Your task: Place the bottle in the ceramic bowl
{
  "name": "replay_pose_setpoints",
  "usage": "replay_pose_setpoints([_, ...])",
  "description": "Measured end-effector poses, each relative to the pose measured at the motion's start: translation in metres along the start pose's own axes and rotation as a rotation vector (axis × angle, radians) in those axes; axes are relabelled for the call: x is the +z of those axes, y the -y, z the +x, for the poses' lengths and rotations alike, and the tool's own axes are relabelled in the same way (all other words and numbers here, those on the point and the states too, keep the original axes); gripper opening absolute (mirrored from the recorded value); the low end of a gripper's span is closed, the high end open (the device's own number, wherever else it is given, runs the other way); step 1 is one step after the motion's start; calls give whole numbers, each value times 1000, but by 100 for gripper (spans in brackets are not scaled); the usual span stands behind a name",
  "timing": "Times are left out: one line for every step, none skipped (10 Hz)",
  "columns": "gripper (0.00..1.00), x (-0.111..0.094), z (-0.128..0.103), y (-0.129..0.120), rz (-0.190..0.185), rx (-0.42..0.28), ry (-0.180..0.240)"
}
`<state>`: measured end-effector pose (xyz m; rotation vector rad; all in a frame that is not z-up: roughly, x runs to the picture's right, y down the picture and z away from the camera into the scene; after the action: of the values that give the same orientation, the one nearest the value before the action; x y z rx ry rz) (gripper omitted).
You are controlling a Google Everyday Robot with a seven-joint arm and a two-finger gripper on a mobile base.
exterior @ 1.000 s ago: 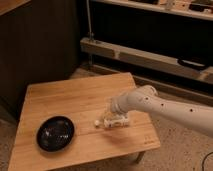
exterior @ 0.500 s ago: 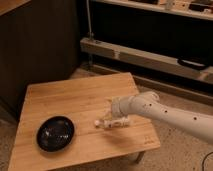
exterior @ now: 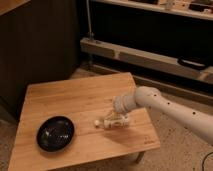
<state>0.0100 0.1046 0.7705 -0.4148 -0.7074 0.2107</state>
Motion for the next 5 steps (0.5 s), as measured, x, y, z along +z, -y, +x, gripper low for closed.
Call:
replay_pose_setpoints([65, -3, 1, 1, 7, -9, -14])
replay_pose_setpoints([65, -4, 2, 0, 8, -16, -26])
replay_pose_setpoints([65, -4, 5, -2, 5, -20, -51])
replay_pose_setpoints([65, -4, 9, -5, 2, -25, -80])
replay_pose_setpoints([65, -3, 12, -8, -5, -29, -105])
